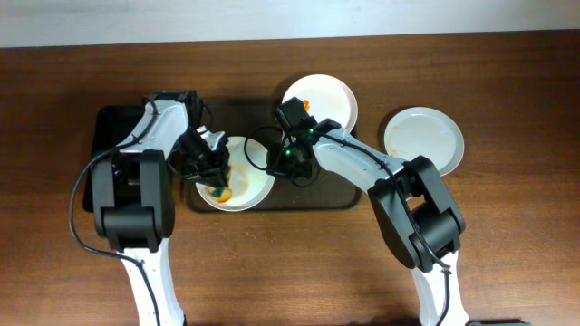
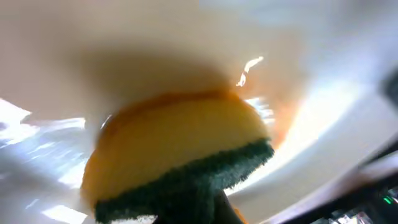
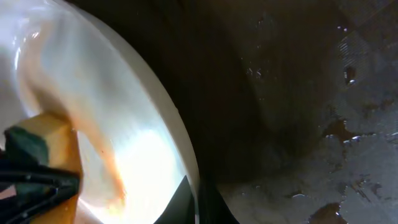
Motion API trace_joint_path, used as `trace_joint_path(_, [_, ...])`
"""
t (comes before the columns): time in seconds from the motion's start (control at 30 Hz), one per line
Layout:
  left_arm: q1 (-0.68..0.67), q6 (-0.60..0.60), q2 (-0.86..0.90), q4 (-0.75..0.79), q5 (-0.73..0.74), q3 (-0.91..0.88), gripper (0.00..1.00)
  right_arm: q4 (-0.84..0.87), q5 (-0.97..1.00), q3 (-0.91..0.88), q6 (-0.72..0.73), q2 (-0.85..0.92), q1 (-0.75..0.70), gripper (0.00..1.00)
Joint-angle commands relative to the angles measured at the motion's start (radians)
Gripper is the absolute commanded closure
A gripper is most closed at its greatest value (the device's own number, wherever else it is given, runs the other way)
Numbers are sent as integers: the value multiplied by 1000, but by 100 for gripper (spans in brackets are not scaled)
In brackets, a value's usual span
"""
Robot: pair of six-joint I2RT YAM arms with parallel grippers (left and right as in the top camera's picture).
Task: Clean dirty plates on tray and stack at the side
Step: 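Hold the plate rim with the right gripper and scrub it with the sponge, then lift the plate with the right gripper and stack it on the cleaned plate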
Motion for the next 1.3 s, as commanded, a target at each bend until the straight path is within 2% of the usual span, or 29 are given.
trace_joint_path(0.0, [7,83,39,35,141,107,100,-5,4,7,6,19,-8,96])
trace_joint_path(0.1, [40,79,39,11,144,294,100,-5,1,7,-12,20,-8,96])
trace_joint_path(0.2, [103,5,39,-72,135,507,99,-4,1,8,-16,19,-9,96])
trace_joint_path(0.33, [213,-9,39,-177,27,603,99,-32,25,64,-98,-45,-6,96])
trace_joint_path(0.4, [232,-9,39,-195,-55,602,99,-95,138,109,-130,-92,6,96])
trace_joint_path(0.5, [232,-43,39,-187,-150,602,99,-246,438,223,-204,-125,68,96])
trace_joint_path(0.63, [232,-43,39,-187,-156,602,100,-323,577,294,-228,-125,104,96])
trace_joint_path(0.73, [232,-43,39,-187,-156,602,99,-424,818,350,-229,-125,105,96])
trace_joint_path(0.8, [231,-43,39,-187,-156,602,99,-439,907,352,-229,-125,114,96])
trace_joint_path(0.9, [231,-43,39,-180,-156,602,99,-434,1342,352,-229,-125,264,96])
trace_joint_path(1.0, [231,-43,39,-180,-156,602,100,-412,1661,352,-229,-125,364,96])
trace_joint_path(1.1, [231,-43,39,-179,-156,602,99,-401,1758,352,-229,-125,424,96])
trace_joint_path(1.27, [231,-43,39,-179,-156,602,100,-401,1756,352,-228,-125,426,96])
